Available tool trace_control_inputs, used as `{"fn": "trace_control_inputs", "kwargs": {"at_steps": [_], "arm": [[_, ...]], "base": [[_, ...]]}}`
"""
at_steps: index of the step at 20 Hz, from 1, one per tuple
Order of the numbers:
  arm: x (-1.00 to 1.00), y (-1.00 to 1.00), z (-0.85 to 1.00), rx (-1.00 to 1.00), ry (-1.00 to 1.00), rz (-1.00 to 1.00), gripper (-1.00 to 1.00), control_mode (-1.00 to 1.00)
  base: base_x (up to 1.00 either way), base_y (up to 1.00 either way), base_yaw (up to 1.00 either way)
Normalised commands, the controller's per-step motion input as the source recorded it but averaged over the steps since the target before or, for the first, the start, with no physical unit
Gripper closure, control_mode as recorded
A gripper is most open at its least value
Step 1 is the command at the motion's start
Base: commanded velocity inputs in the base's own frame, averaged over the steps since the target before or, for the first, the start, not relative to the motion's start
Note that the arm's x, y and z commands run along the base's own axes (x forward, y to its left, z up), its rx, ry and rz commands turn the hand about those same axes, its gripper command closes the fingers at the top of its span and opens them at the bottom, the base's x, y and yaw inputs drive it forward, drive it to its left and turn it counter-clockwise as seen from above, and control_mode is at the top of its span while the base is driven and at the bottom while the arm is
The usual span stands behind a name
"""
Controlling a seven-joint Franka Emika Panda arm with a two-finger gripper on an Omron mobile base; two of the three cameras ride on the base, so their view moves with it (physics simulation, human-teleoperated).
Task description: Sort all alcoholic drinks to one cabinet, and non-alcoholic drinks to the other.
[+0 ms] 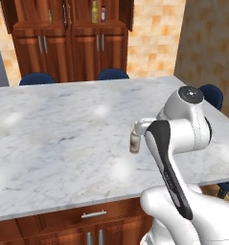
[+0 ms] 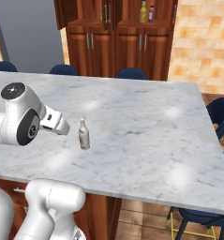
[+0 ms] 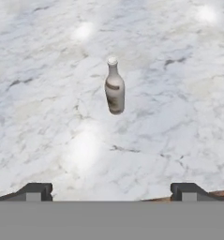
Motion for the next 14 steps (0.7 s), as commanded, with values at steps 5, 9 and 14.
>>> {"fn": "trace_control_inputs", "kwargs": {"at_steps": [5, 9, 14], "arm": [[0.45, -0.09, -0.32, 0.12, 0.0, -0.01, -1.0, -1.0], [0.4, -0.18, -0.36, 0.06, 0.0, -0.03, -1.0, -1.0], [0.34, -0.06, -0.31, 0.01, 0.0, -0.02, -1.0, -1.0]], "base": [[0.0, 0.0, 0.0], [0.0, 0.0, 0.0], [0.0, 0.0, 0.0]]}}
